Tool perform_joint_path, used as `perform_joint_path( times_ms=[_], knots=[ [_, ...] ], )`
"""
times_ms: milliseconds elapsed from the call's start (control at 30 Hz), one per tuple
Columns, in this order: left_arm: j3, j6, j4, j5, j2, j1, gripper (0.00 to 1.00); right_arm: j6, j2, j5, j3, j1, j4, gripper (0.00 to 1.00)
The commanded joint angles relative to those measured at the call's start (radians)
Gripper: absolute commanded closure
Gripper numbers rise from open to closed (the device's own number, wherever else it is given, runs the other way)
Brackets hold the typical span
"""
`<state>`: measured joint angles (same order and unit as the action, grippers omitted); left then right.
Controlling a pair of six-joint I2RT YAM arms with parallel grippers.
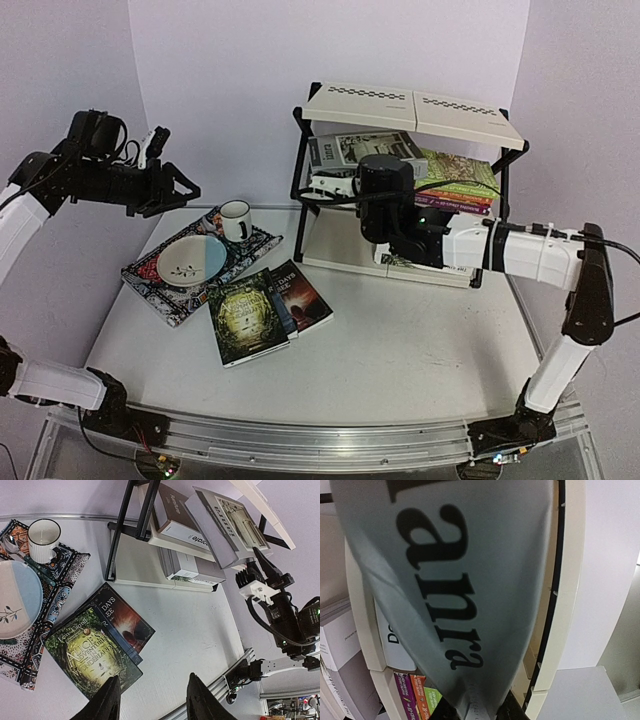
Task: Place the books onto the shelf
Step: Place the book on the book pile on the shelf.
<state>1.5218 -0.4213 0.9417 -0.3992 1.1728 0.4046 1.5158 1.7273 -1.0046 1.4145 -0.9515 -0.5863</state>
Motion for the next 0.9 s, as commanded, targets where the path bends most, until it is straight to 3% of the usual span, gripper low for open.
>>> perform_joint_path(
  times_ms=[0, 867],
  knots=[
    [-0.016, -0.011, -0.039, -0.015, -0.018, -0.004, 0.54, -0.040, 0.059, -0.090, 0.110, 0.023, -0.025, 0.79],
    [-0.094, -0.010, -0.073, -0.036, -0.033, -0.004, 0.55, -0.060, 0.408, -0.190, 0.539, 0.112, 0.108, 0.77]
  ],
)
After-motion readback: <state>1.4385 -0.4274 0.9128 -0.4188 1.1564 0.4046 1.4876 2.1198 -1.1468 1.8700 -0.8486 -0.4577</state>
